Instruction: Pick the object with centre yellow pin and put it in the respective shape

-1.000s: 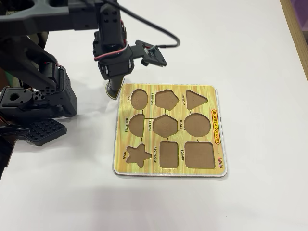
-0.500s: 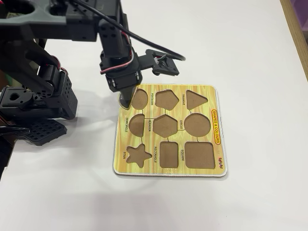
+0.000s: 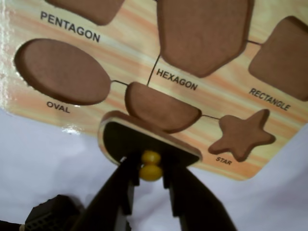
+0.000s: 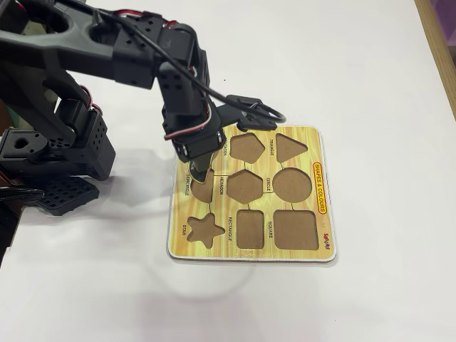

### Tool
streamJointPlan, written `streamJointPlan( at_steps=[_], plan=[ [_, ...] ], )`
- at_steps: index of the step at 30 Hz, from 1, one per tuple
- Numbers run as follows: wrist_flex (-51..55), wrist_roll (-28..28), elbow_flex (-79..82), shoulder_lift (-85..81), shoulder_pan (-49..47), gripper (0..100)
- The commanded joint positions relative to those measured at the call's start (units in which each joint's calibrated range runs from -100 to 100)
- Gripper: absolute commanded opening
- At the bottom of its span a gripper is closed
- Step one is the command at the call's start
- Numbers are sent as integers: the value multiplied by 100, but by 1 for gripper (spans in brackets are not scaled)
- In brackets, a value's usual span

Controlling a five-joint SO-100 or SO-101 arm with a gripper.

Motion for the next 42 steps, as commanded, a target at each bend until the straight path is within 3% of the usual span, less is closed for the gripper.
streamJointPlan(
  at_steps=[1, 6, 42],
  plan=[
    [-64, 210, -126, -15, 332, 1],
    [-366, 524, -126, 19, 498, 1],
    [-712, 534, -126, 730, 400, 1]
  ],
)
